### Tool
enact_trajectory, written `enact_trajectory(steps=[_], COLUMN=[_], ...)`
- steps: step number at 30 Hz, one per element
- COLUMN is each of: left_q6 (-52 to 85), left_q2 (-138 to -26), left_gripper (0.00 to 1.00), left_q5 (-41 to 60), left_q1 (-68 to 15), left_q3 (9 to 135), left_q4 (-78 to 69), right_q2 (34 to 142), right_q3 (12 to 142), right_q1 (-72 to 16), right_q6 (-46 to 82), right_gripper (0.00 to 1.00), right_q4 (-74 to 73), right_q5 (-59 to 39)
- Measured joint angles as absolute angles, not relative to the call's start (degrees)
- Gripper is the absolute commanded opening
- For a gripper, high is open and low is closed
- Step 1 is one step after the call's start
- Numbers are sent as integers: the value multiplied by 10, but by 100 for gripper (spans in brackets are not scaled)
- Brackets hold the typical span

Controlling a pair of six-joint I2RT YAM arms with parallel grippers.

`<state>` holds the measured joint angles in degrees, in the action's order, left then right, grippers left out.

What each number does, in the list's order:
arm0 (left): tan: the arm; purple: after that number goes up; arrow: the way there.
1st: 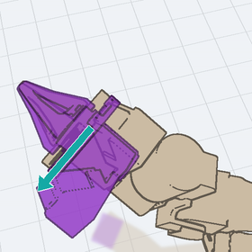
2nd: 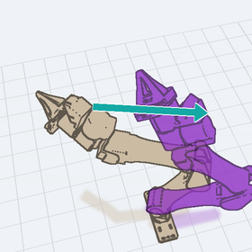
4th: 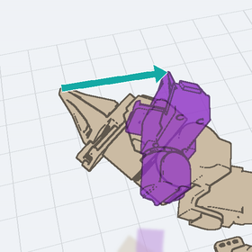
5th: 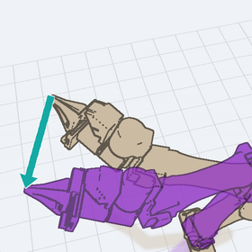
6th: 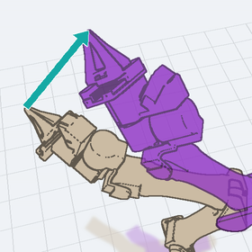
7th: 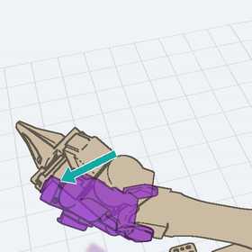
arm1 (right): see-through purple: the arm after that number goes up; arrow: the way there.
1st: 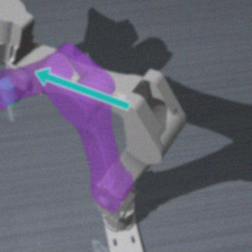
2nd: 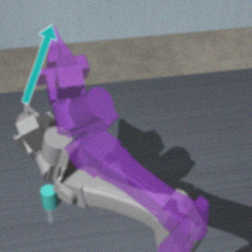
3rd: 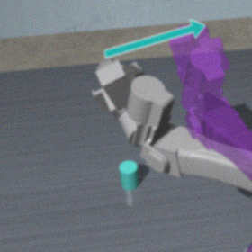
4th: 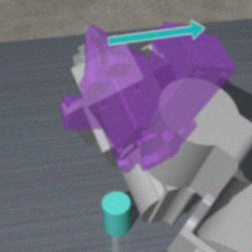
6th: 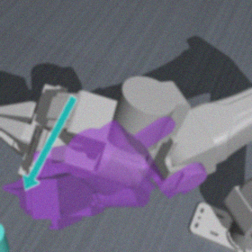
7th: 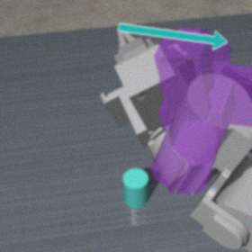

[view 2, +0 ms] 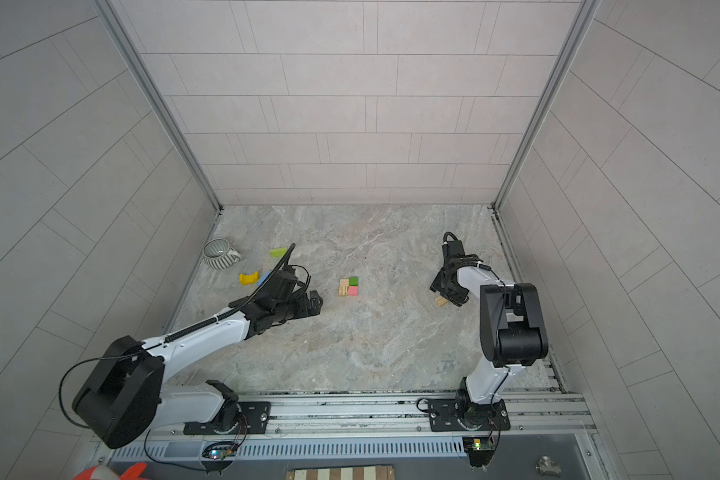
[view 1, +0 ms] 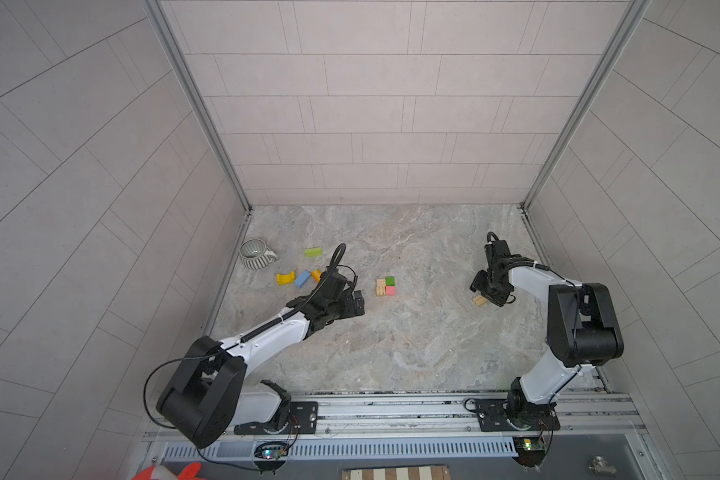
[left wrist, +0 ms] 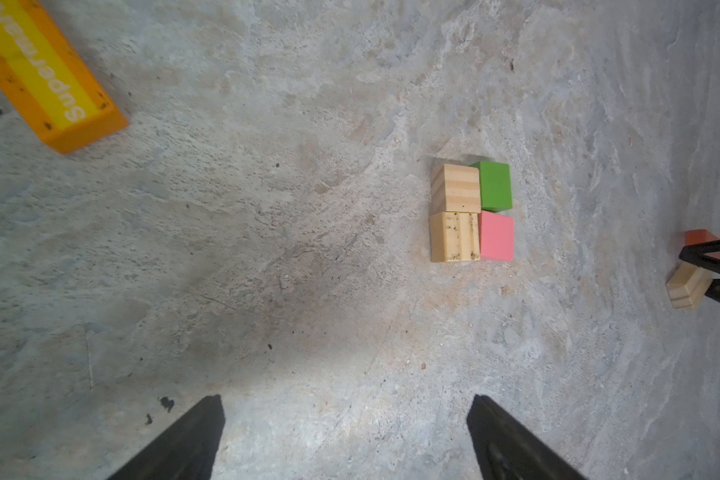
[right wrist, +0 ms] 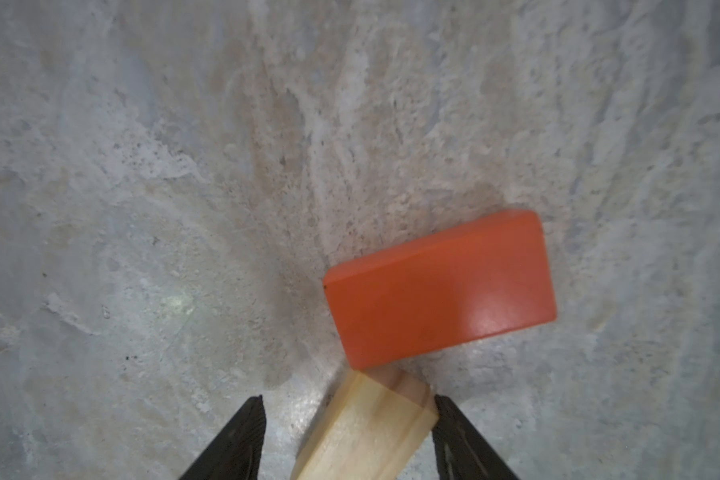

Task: Build the wood block tower
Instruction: 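Lower the right gripper onto the small wood block and close on it, then lift the wood block and carry it over the cube cluster with the right gripper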

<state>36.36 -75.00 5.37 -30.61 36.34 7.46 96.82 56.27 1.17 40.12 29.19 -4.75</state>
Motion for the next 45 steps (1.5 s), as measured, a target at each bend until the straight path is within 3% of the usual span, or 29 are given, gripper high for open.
enact_trajectory(steps=[20,27,32,45], left_q6=[364,364,364,364], left_q2=[-752,-757,-762,-744], left_gripper=[98,98,98,100], left_q5=[62,66,67,34], left_q1=[-305,-305,-304,-302], left_q3=[363,363,363,365], left_q4=[74,73,72,109], right_q2=[1009,1009,1003,988], right_q3=[617,616,614,649], right_q1=[-45,-45,-46,-122], right_q6=[316,289,276,270], right_gripper=[47,33,14,13], right_q4=[371,379,383,436], right_q5=[-26,-24,-21,0])
